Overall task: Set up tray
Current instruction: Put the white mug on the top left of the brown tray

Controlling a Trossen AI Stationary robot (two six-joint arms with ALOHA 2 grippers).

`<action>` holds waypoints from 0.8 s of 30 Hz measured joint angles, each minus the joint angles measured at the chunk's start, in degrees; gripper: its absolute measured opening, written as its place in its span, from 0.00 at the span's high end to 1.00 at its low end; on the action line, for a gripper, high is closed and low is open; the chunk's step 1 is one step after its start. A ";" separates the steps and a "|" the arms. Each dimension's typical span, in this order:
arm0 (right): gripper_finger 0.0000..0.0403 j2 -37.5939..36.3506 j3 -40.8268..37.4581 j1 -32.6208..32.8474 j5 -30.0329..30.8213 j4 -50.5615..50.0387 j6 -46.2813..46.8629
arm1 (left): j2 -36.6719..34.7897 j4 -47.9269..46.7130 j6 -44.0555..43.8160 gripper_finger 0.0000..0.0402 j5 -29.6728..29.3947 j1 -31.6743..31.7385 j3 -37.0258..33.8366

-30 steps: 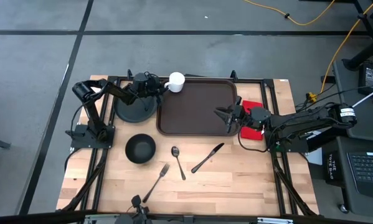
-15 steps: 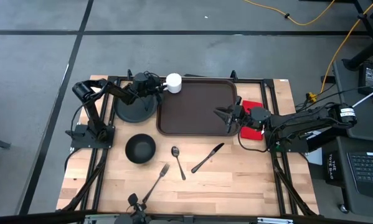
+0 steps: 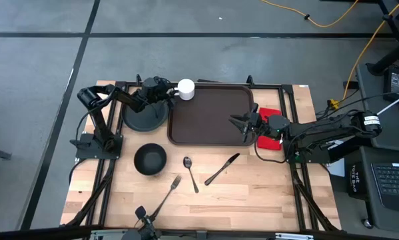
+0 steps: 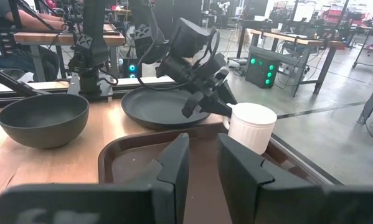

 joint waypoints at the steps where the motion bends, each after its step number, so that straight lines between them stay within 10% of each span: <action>1: 0.78 0.00 0.00 0.00 0.00 -0.02 0.00 | 0.01 0.53 -0.02 0.70 0.10 0.00 0.00; 24: 0.78 -0.02 0.00 0.01 0.00 -0.47 -0.02 | 0.02 -3.34 -1.31 0.70 1.60 -0.99 -0.07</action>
